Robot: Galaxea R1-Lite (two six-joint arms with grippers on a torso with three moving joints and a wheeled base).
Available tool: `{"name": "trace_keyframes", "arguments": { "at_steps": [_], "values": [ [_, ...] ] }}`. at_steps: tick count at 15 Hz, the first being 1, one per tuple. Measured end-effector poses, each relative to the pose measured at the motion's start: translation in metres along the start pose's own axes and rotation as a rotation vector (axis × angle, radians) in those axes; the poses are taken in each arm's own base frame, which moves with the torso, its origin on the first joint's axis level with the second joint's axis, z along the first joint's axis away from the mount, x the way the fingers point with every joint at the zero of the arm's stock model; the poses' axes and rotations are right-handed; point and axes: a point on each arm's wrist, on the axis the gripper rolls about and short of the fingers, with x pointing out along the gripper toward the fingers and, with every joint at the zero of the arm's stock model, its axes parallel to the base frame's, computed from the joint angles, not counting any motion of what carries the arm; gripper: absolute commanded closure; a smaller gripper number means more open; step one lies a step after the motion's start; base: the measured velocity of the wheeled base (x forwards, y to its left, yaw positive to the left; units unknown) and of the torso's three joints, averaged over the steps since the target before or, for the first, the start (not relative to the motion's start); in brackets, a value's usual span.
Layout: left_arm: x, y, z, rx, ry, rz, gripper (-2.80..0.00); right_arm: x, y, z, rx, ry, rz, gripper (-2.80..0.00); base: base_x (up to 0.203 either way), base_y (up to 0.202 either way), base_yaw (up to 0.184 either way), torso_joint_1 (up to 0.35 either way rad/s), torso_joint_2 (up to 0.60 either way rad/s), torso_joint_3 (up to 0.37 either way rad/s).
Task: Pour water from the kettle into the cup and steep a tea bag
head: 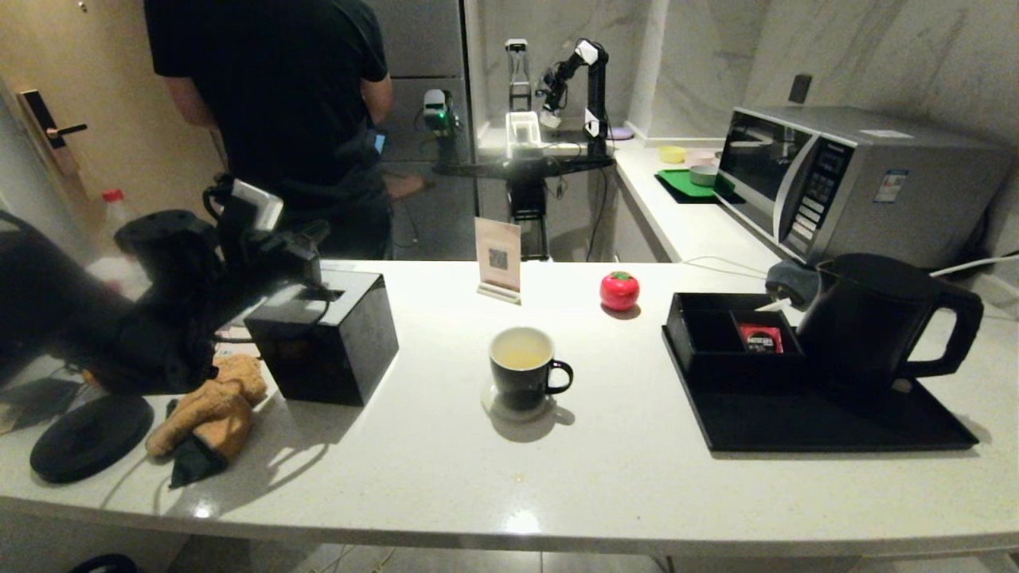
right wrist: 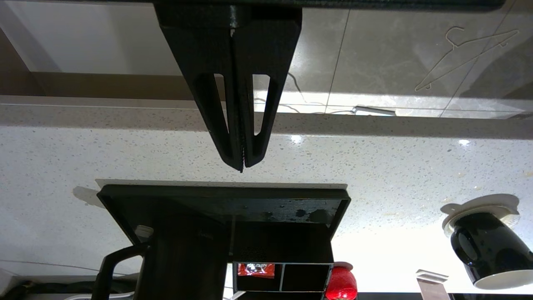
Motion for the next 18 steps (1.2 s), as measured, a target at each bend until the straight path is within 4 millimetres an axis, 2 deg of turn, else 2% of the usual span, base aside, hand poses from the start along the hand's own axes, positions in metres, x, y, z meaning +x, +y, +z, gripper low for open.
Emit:
{"name": "trace_keyframes", "arguments": {
  "at_steps": [5, 11, 18],
  "values": [
    [-0.005, -0.005, -0.001, -0.008, 0.016, -0.009, -2.8, 0.0, 0.0, 0.0, 0.0, 0.0, 0.0, 0.0, 0.0, 0.0, 0.0, 0.0, 0.0, 0.0],
    [-0.012, 0.006, 0.002, 0.023, 0.014, 0.018, -2.8, 0.0, 0.0, 0.0, 0.0, -0.001, 0.0, 0.0, 0.0, 0.0, 0.0, 0.0, 0.0, 0.0],
    [-0.024, 0.018, -0.006, 0.116, 0.054, 0.022, -2.8, 0.0, 0.0, 0.0, 0.0, -0.001, 0.0, 0.0, 0.0, 0.0, 0.0, 0.0, 0.0, 0.0]
  ]
}}
